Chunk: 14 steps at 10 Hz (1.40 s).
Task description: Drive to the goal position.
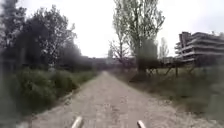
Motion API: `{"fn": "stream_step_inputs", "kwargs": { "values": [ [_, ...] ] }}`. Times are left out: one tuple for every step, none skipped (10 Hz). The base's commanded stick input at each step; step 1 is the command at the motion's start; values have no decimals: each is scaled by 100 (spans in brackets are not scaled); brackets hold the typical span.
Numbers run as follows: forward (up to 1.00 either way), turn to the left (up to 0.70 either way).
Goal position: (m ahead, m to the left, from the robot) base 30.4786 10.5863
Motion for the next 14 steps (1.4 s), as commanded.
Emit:
{"fn": "stream_step_inputs", "kwargs": {
  "values": [
    [100,0],
    [100,0],
    [100,0],
    [100,0],
    [100,0],
    [100,0],
    [100,0],
    [100,0],
    [100,0],
    [100,0],
    [100,0],
    [100,0],
    [100,0],
    [100,0]
  ]
}}
